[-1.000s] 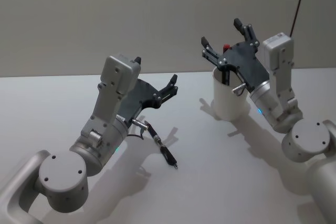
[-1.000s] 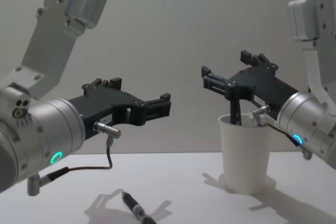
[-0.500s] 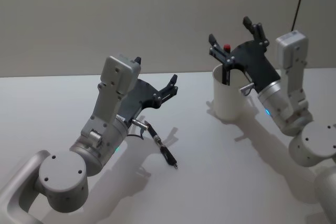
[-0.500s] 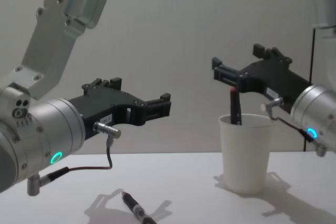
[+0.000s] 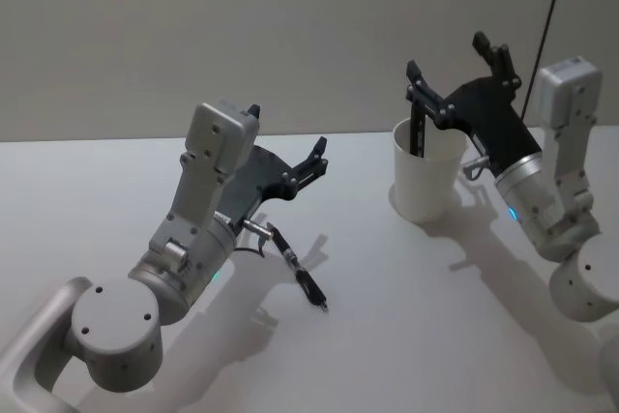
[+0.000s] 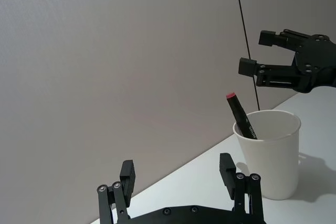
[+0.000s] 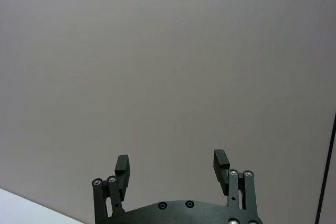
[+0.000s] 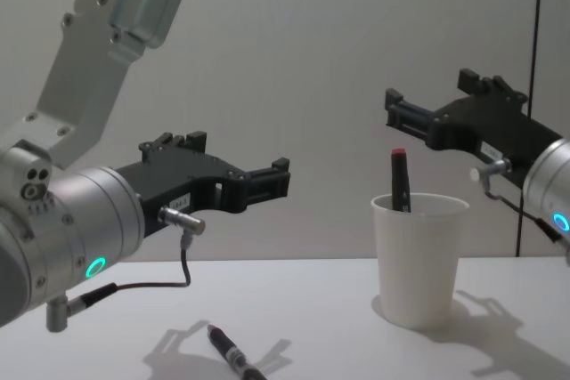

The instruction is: Place the pen into the pen holder.

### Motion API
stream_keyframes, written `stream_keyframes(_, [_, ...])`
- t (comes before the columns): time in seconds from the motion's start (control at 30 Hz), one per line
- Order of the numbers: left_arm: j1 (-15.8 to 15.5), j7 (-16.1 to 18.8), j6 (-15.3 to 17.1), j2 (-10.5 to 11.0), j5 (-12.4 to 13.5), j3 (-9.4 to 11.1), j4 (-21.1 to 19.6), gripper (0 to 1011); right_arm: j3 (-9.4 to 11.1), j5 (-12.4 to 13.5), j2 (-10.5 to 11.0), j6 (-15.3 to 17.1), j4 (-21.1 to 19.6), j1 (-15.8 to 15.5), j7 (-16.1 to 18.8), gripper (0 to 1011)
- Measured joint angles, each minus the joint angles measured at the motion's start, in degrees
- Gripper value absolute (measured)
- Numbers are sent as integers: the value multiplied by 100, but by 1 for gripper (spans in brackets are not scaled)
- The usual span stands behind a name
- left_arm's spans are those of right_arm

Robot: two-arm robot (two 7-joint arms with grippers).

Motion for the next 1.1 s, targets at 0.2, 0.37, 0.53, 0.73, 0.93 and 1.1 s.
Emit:
stream_keyframes(0.2, [0,0,1,0,0,0,0,1001,-9,144,152,230,-291,-213,-81,1002])
stream_keyframes(0.37, [0,1,1,0,0,0,0,1001,-20,313,324,501,-630,-462,-169,1002])
stream_keyframes(0.53, [0,1,1,0,0,0,0,1001,-34,517,533,828,-1035,-758,-280,1002])
stream_keyframes(0.73, [0,1,1,0,0,0,0,1001,-50,749,768,1197,-1496,-1098,-407,1002])
stream_keyframes(0.93, [0,2,1,0,0,0,0,1001,-63,949,974,1515,-1895,-1388,-512,1002])
stream_keyframes(1.1, [0,1,1,0,0,0,0,1001,-76,1144,1175,1824,-2288,-1678,-616,1001])
